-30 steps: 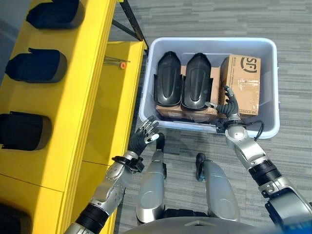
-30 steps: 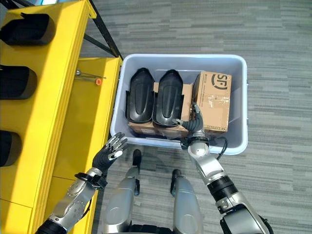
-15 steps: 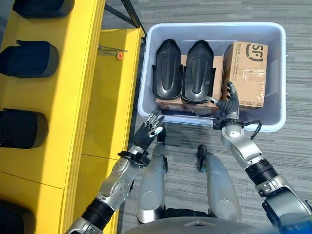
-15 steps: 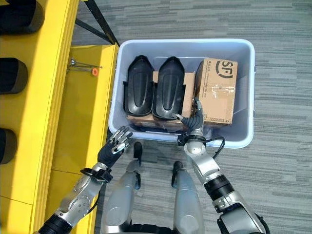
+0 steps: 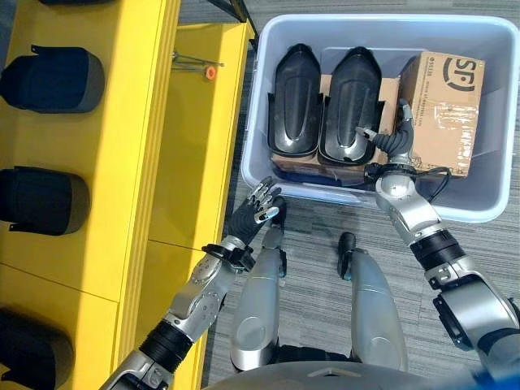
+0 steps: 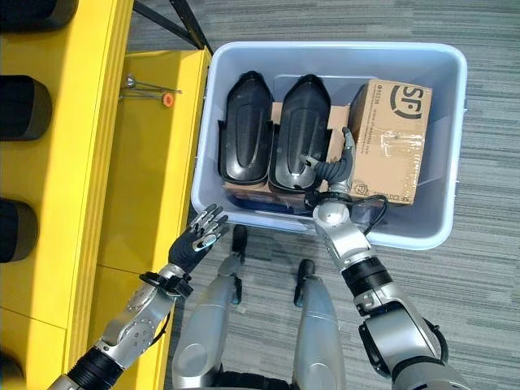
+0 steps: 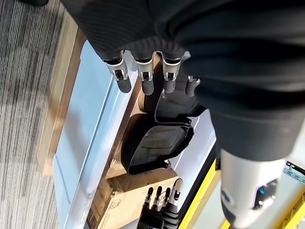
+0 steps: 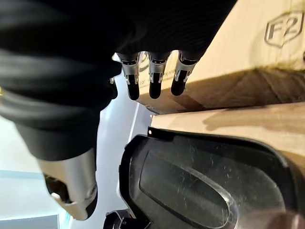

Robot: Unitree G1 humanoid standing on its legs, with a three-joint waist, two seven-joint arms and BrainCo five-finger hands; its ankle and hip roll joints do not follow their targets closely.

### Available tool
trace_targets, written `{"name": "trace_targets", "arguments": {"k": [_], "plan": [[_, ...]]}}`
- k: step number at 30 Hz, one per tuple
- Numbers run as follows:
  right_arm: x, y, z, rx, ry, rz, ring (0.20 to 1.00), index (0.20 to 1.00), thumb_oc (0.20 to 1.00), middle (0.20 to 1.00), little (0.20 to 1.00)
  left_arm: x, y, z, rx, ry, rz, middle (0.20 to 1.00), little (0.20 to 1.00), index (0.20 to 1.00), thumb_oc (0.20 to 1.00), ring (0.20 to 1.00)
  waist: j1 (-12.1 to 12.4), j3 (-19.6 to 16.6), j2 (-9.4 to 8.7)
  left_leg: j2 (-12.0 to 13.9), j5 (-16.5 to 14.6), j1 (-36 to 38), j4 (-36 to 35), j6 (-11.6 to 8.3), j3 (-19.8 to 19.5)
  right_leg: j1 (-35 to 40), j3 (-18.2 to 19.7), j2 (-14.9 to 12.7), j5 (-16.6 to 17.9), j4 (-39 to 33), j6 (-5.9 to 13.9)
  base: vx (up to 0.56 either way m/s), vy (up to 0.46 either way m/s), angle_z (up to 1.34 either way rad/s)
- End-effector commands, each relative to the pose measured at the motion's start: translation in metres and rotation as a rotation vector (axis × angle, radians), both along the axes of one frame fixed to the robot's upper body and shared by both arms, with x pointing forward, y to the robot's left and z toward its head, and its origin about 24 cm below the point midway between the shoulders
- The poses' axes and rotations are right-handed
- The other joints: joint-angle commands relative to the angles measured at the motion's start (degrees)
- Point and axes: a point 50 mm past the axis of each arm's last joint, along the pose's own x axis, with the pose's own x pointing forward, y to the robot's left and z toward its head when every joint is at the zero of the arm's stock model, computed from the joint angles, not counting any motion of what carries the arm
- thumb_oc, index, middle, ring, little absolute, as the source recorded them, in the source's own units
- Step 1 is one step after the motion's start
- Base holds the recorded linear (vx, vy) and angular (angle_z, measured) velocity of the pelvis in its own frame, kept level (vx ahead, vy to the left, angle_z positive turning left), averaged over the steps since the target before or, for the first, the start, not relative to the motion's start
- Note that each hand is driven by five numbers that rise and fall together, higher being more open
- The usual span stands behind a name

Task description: Move parts from the plastic box to the shelf.

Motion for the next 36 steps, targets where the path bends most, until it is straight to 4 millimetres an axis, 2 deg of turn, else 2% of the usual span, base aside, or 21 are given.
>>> {"name": "trace_targets", "arguments": {"k": [1,6,8,15,20,24,31,36], "plan": [[0.008,-0.008,0.045,-0.013,-0.171,-0.081,1.000,1.000,1.000,1.000,1.000,-0.001,-0.013,0.021,0.018,-0.130,-0.064,1.000,1.000,1.000,1.000,1.000,0.67,-0.24,0.04,-4.23,-8.38,-0.44,1.46,2.64,1.07,-0.25,-1.81,0.70,2.75,-3.42,1.38,0.01,0.073,0.03],[0.008,-0.011,0.046,0.003,-0.174,-0.095,1.000,1.000,1.000,1.000,1.000,-0.001,-0.013,0.022,0.022,-0.134,-0.063,1.000,1.000,1.000,1.000,1.000,0.64,-0.24,-0.10,-4.76,-8.57,-0.67,1.67,2.85,1.01,-0.45,-1.77,0.39,2.39,-2.99,1.47,0.01,0.040,0.05],[0.015,-0.013,0.043,0.072,-0.138,-0.098,1.000,1.000,1.000,1.000,1.000,0.002,-0.012,0.021,0.005,-0.116,-0.035,1.000,1.000,1.000,1.000,1.000,1.59,-0.24,0.04,-6.07,-8.59,-3.27,2.56,3.55,0.56,-2.49,-1.87,0.35,2.67,-2.45,1.60,0.02,0.118,0.06],[0.021,-0.011,0.030,0.226,-0.055,-0.124,1.000,1.000,1.000,1.000,1.000,0.005,-0.014,0.026,0.008,-0.148,-0.042,1.000,1.000,1.000,1.000,1.000,2.41,-0.24,0.42,-6.61,-7.98,-6.56,3.02,3.92,0.77,-4.95,-1.75,0.68,2.93,-2.25,1.32,0.02,0.079,0.00],[0.020,-0.023,0.040,0.231,-0.180,-0.221,1.000,1.000,1.000,1.000,1.000,0.008,-0.016,0.030,0.003,-0.156,-0.026,1.000,1.000,1.000,1.000,1.000,2.83,-0.24,0.27,-7.09,-7.98,-9.51,4.00,4.68,0.60,-7.20,-1.77,1.34,3.07,-1.61,1.60,0.00,0.012,0.00],[0.017,-0.025,0.046,0.270,-0.238,-0.250,1.000,1.000,1.000,1.000,1.000,0.008,-0.019,0.033,-0.013,-0.166,-0.019,1.000,1.000,1.000,1.000,1.000,2.76,-0.24,0.24,-7.44,-7.98,-10.86,4.66,4.78,0.64,-8.00,-1.46,1.56,3.04,-1.52,1.58,0.01,0.018,0.00],[0.011,-0.012,0.043,0.276,-0.270,-0.232,1.000,1.000,1.000,1.000,1.000,0.007,-0.024,0.033,-0.016,-0.171,-0.013,1.000,1.000,1.000,1.000,1.000,2.39,-0.24,0.11,-7.55,-8.01,-12.97,5.74,4.93,1.25,-9.37,-0.61,2.15,3.04,-1.55,1.23,0.01,0.020,-0.02],[0.005,-0.005,0.060,0.182,-0.398,-0.212,1.000,1.000,1.000,1.000,1.000,0.007,-0.023,0.033,-0.026,-0.175,-0.010,1.000,1.000,1.000,1.000,1.000,2.16,-0.24,0.14,-7.65,-8.14,-13.77,6.61,5.00,1.60,-9.79,-0.41,2.12,3.15,-1.53,1.38,0.00,0.002,-0.01]]}}
